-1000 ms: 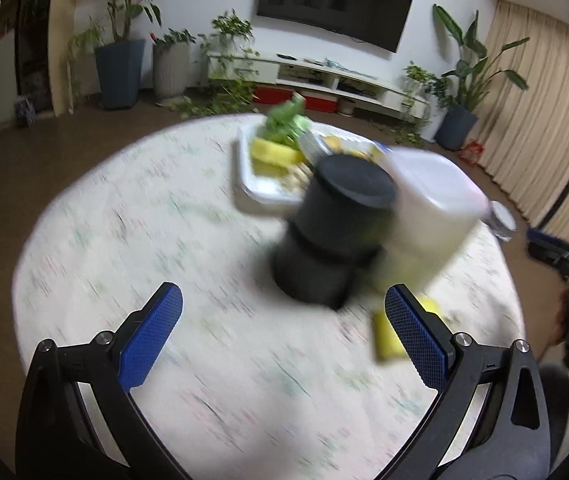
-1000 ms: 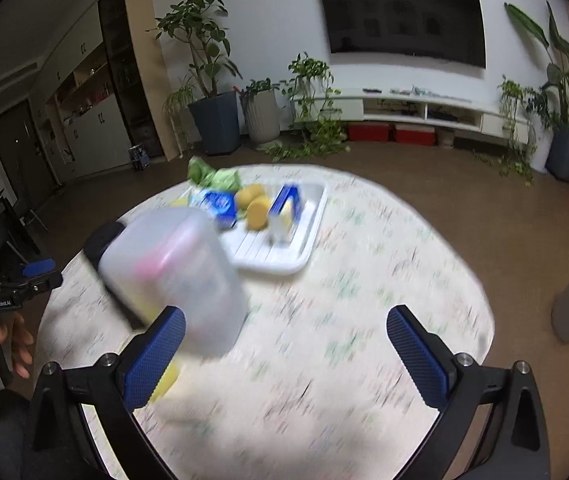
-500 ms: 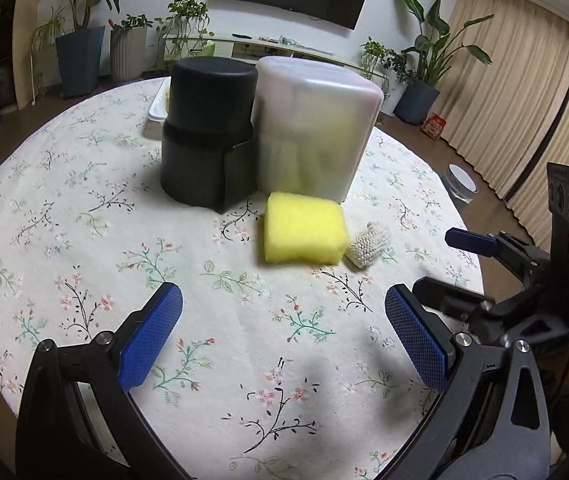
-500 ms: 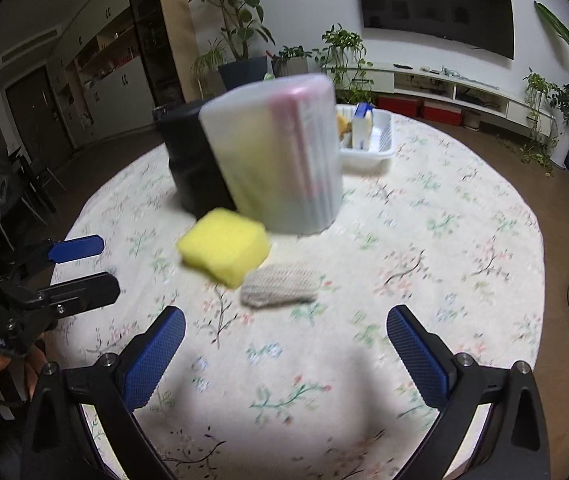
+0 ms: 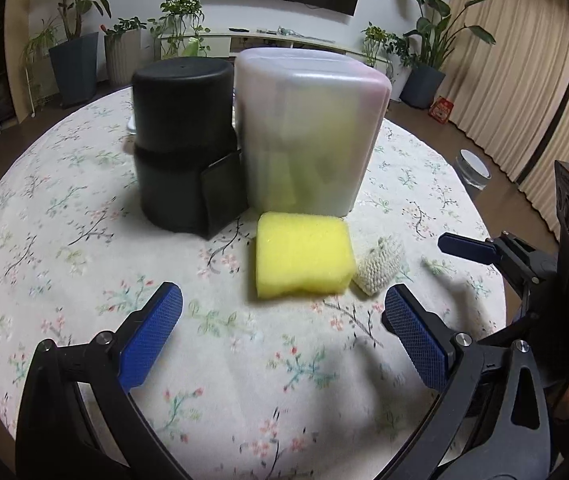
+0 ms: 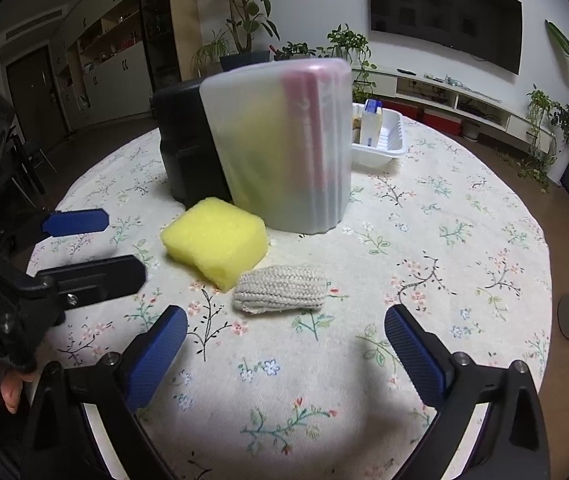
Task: Organize soft objects
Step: 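Grasp the yellow sponge with the left tool while the right tool grasps the beige knitted scrubber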
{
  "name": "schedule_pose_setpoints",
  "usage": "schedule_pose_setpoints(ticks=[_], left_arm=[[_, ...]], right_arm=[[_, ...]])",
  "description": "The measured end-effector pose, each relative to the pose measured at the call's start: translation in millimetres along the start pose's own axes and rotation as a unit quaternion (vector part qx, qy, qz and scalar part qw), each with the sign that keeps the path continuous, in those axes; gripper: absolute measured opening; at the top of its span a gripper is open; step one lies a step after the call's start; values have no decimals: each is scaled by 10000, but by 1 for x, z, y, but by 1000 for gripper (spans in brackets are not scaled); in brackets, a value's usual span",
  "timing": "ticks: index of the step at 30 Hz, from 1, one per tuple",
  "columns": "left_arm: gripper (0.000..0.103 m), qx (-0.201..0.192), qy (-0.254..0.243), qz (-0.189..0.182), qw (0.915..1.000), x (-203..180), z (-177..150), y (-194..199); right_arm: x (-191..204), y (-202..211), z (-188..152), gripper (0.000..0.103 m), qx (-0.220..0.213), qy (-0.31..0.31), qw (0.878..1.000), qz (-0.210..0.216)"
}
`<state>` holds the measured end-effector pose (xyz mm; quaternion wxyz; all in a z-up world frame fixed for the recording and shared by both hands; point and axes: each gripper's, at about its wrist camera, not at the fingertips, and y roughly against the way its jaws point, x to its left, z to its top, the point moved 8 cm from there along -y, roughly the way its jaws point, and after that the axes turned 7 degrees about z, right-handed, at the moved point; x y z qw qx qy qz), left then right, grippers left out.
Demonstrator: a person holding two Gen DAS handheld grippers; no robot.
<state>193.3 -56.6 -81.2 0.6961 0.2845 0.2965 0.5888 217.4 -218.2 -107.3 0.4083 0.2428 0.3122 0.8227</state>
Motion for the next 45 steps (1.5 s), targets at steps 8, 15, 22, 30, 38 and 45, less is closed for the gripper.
schedule_pose_setpoints(ticks=[8,15,22,30,38,45], left_arm=[[103,242,-144,25,9996,-9,9,-25],[103,458,-217,146,9986,-14,11,-44],[103,636,-27,312,9975,0,11,-55],[103,739,-191,489,9959,-4,15,-64],[103,731,-137,491,9960,1,12,-61],[103,687,-78,473,9965,6,12,-59]], right_arm=[[-8,-20,4,85,266,-40,9996,-48],[-10,-27,2,80,409,-100,9991,52],[-10,-30,7,76,409,-9,9991,63],[-7,-34,10,76,442,74,9990,33],[-4,-37,12,71,462,159,9988,28],[1,-36,11,58,423,257,9988,56]])
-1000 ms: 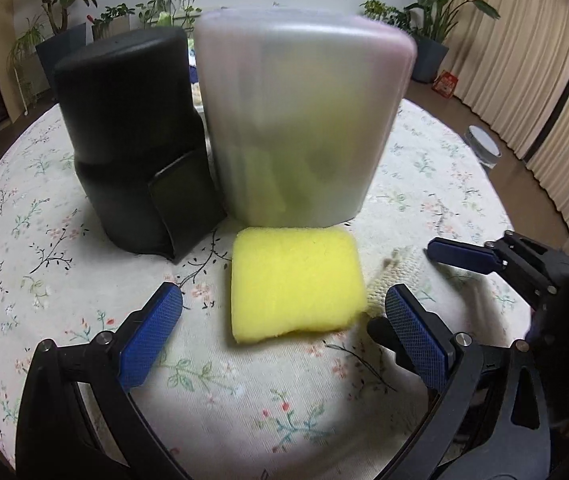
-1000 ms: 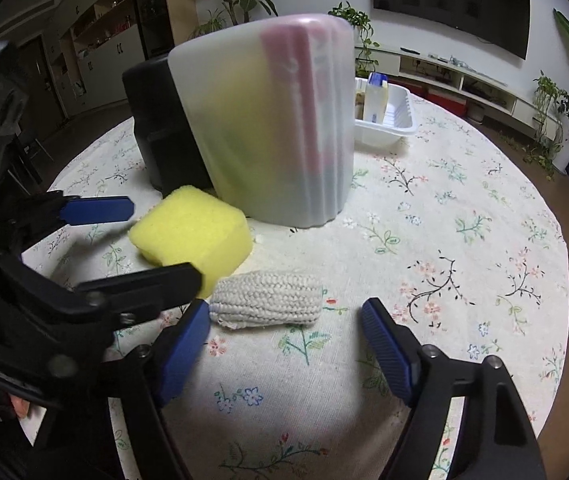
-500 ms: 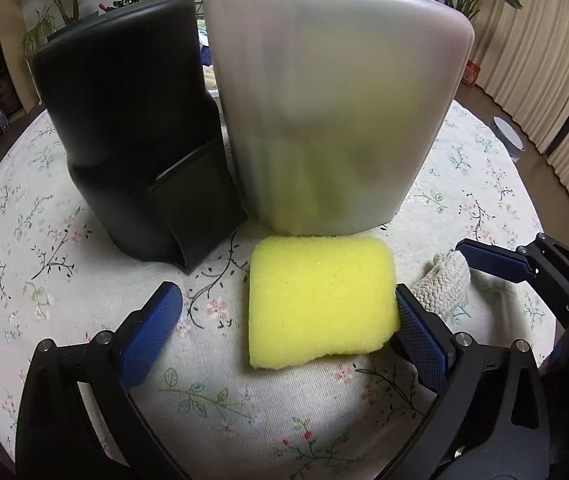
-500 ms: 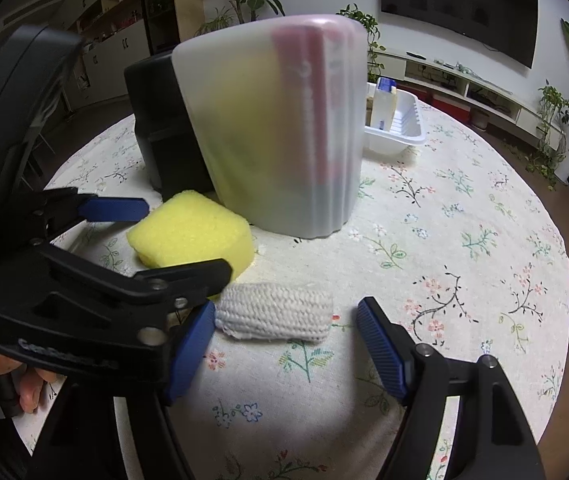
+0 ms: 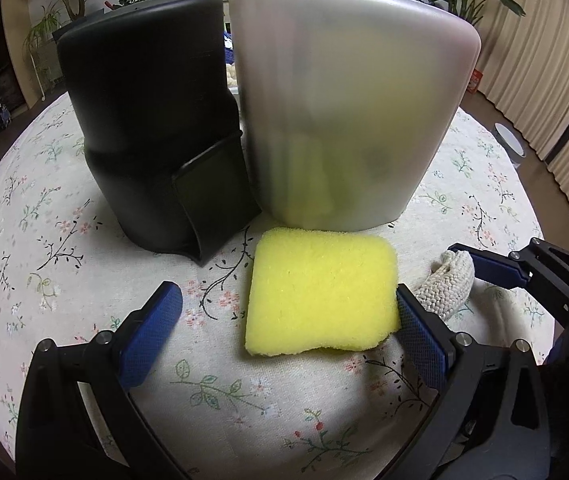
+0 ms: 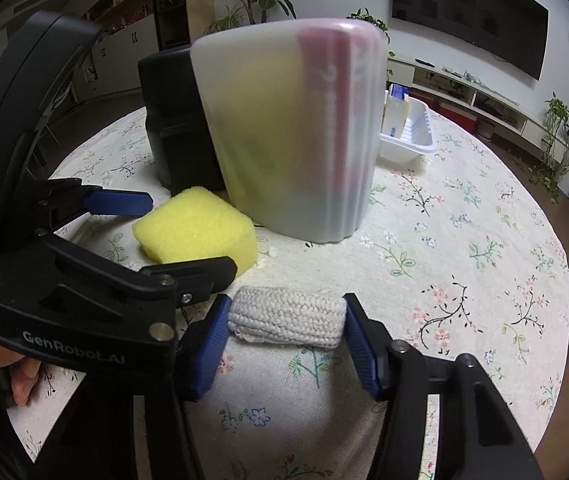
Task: Organize soft objects
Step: 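Grasp the yellow sponge with the left tool while the right tool grasps the beige knitted scrubber, then lift the yellow sponge and knitted scrubber and carry both over the white tray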
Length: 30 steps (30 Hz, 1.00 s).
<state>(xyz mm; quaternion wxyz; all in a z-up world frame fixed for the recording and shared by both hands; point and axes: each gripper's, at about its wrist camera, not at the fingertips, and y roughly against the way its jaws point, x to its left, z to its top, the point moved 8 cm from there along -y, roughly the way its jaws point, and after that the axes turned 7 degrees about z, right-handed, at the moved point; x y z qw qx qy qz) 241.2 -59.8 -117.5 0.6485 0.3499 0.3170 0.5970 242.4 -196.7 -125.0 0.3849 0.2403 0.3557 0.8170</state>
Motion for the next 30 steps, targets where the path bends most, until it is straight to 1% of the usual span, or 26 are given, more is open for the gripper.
schedule_pose_setpoints(ticks=[3,4,5,8,12,17,21,30], left_arm=[[101,-32,8,-11,10000,1,-1,0],[99,-48,24,-11,10000,1,-1,1],[94,-74,36,3,10000,3,-1,2],[88,-108,43,-21,9999,6,-1,5],[76,-153,10,-106,9998,4,-2,9],[69,-168,42,-165,9997,4,-5,13],[60,-182,93,-214,9996,4,-8,17],[57,-268,446,-320,9981,18,-18,30]], right_arm=[[-1,1,-1,57,-7,-18,10000,15],[-2,1,-1,57,-10,-28,10000,24],[-3,2,-1,57,-14,-43,10000,41],[-4,5,-4,56,-29,-92,9999,37],[-7,10,-8,56,-49,-166,9998,8],[-6,10,-9,56,-49,-132,9999,-56],[-4,11,-10,56,-48,-70,9999,-114],[-4,13,-12,56,-78,-89,9998,-146]])
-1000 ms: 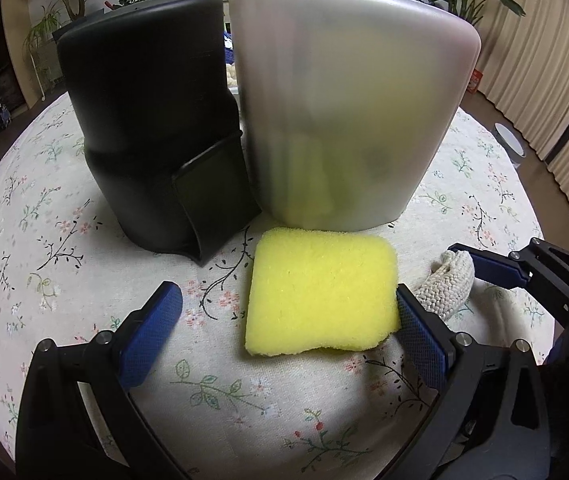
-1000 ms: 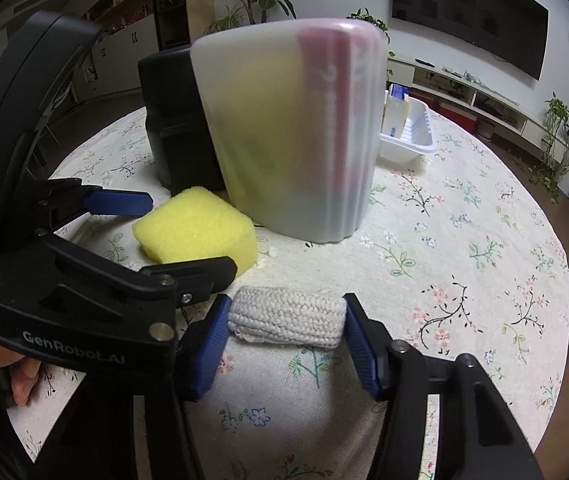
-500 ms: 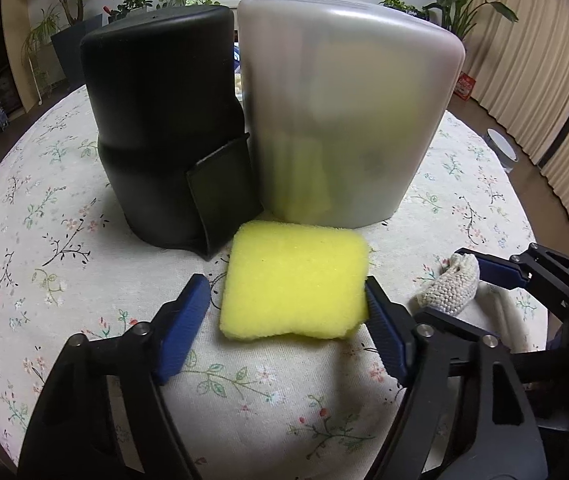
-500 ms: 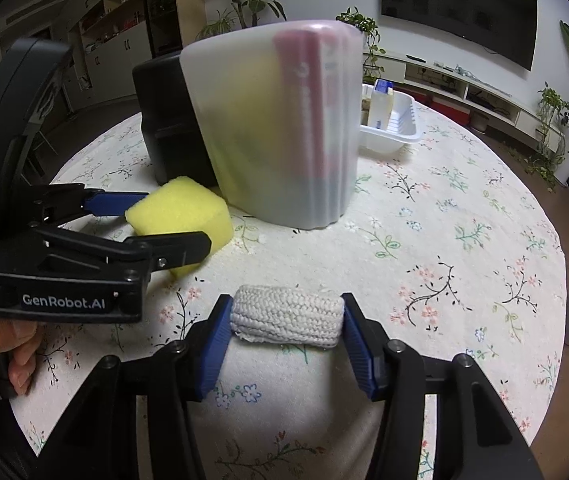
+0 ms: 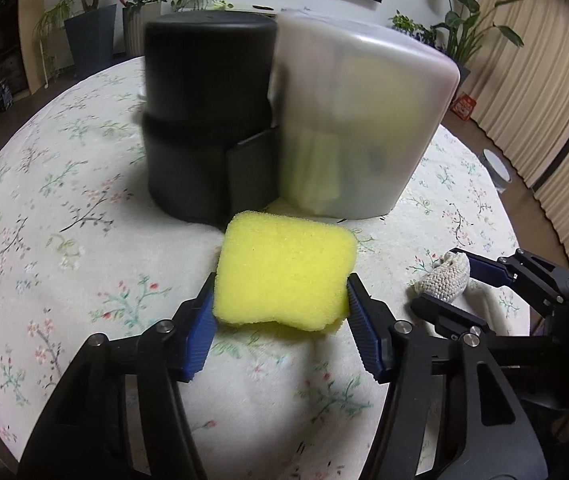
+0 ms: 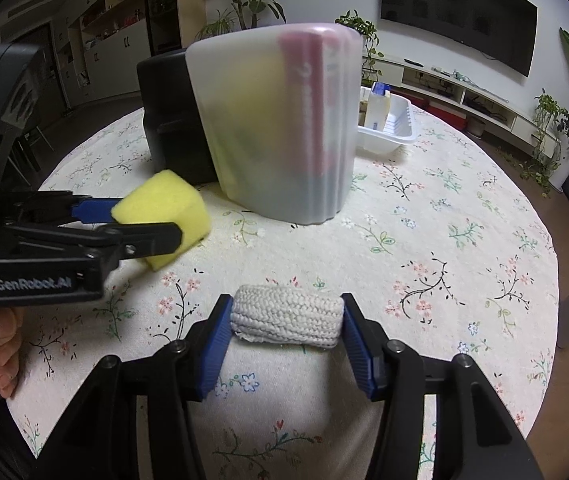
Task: Organize soft objects
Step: 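Lift the yellow sponge and knitted scrubber and carry both over the white tray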
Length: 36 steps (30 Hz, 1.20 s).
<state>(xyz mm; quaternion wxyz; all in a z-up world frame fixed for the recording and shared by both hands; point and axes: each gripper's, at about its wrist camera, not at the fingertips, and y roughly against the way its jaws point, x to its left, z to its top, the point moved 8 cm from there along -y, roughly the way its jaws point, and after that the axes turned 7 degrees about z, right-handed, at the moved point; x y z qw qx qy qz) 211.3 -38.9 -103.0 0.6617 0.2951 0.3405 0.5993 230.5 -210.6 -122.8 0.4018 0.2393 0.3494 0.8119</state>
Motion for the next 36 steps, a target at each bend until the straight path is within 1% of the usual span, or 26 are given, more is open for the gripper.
schedule_pose_setpoints(ticks=[5,10,15,21,28,36], left_arm=[[57,2,184,-69,9998,10,-6,10],[57,-39,232,-44,9997,18,-12,24],[57,-52,267,-2,9996,25,-21,36],[57,-109,303,72,9995,36,-25,49],[57,-253,300,220,9990,57,-16,67],[57,-499,315,369,9976,85,14,86]], right_arm=[[2,1,0,56,-19,24,10000,6],[5,5,-3,56,-29,10,10000,63],[8,16,-6,55,-68,-14,9999,116],[9,32,-7,55,-142,-84,9998,124],[-3,56,-3,55,-214,-155,9996,-23],[-41,89,21,55,-409,-165,9984,-365]])
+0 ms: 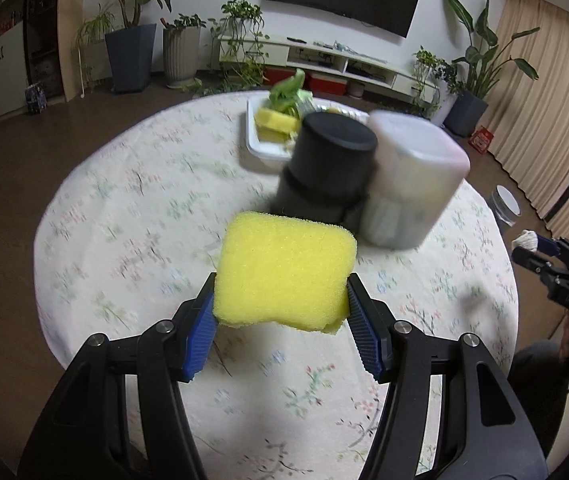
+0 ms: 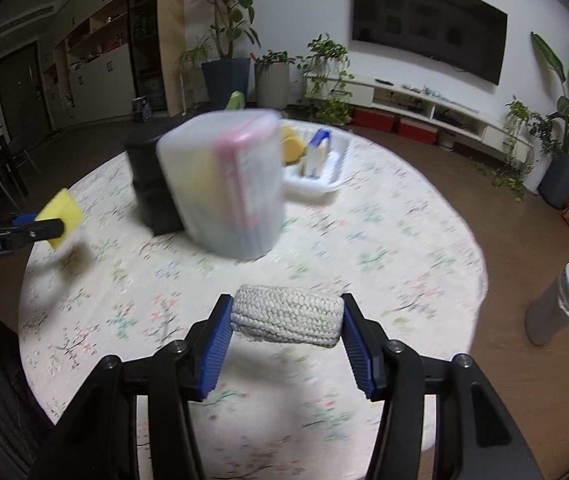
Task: Organize soft objects
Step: 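Lift the yellow sponge and knitted scrubber and carry both over the white tray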
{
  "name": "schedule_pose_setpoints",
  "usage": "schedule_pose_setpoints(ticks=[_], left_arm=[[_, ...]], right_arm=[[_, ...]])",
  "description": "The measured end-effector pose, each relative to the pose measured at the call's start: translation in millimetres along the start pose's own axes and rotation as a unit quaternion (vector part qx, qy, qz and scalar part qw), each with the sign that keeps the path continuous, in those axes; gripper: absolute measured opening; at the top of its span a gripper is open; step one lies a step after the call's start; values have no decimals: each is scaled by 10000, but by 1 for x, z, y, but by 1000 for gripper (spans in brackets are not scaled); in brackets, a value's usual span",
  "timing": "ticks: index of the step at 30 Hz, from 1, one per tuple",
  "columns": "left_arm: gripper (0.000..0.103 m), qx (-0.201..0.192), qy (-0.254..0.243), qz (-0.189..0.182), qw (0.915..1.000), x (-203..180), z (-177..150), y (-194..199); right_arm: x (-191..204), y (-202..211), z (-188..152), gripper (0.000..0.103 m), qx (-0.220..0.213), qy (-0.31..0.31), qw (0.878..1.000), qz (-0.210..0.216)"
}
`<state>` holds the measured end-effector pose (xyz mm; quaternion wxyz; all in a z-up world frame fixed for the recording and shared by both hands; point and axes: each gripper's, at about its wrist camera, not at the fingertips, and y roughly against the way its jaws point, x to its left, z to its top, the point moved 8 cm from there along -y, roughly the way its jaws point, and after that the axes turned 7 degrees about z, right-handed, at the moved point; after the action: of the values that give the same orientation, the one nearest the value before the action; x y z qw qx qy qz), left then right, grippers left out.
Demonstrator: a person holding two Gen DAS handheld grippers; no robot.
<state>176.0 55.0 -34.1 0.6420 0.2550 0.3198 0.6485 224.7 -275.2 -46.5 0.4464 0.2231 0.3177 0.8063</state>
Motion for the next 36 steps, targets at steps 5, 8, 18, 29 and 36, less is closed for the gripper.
schedule_pose_setpoints(ticks=[5,8,18,29,36], left_arm=[[57,-123,-90,79,9999,14,32,1],[57,-214,-122,149,9996,25,58,-1],[57,-289,-459,430,9976,40,140,-27],[57,-119,-910,256,9955,20,188,-89],[57,37,-1248,28,9922,-7,203,-125]], right_arm=[[-27,8,25,55,-78,78,9997,-213],[-44,9,45,55,-140,128,9993,-319],[-109,-9,124,55,-188,220,9974,-661],[-135,-62,196,55,-49,567,9957,-735],[-120,-108,224,55,96,797,9954,-529]])
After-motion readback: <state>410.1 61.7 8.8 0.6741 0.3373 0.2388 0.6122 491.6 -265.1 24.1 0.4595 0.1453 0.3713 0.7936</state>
